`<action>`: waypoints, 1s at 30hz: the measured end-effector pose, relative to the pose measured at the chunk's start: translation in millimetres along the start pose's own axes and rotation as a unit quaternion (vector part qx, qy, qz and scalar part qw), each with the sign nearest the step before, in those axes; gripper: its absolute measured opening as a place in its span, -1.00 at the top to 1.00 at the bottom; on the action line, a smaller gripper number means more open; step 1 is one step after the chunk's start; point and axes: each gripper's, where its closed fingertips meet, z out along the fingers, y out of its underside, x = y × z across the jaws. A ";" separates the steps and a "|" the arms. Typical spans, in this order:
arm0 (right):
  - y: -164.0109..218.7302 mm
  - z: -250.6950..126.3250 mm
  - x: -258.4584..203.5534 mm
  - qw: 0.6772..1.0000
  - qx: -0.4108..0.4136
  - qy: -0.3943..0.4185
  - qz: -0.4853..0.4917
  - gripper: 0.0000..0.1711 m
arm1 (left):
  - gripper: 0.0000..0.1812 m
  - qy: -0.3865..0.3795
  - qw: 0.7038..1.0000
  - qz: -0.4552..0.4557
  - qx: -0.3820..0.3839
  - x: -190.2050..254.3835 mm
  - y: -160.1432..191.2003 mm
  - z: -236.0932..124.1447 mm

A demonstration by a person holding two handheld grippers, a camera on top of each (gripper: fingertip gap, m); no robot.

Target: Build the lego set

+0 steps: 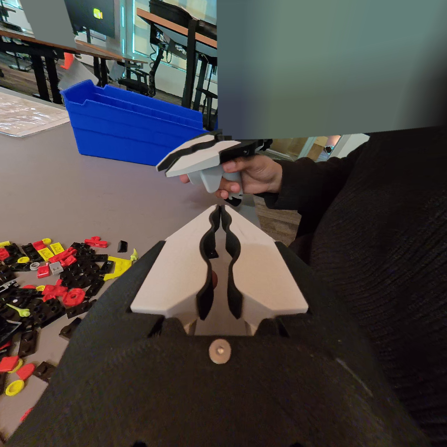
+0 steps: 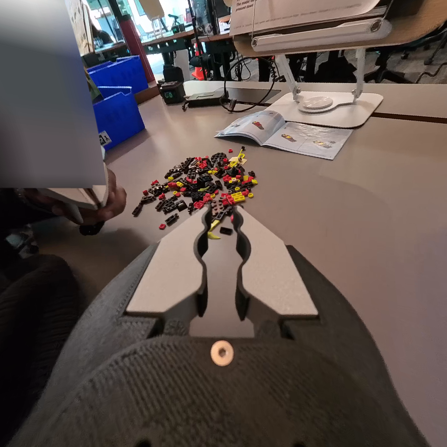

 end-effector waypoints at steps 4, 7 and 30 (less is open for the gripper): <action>-4.7 30.0 11.3 1.000 -0.006 0.000 -0.021 0.82 | 1.00 0.003 1.000 -0.016 -0.001 -1.4 1.6 2.3; -0.5 65.7 22.1 0.999 -0.035 -0.004 -0.039 0.75 | 1.00 0.001 1.000 -0.013 -0.004 -1.4 2.6 3.2; 39.5 163.0 37.5 0.968 -0.220 -0.042 -0.116 0.80 | 1.00 0.014 0.999 0.027 -0.012 14.2 1.3 -1.8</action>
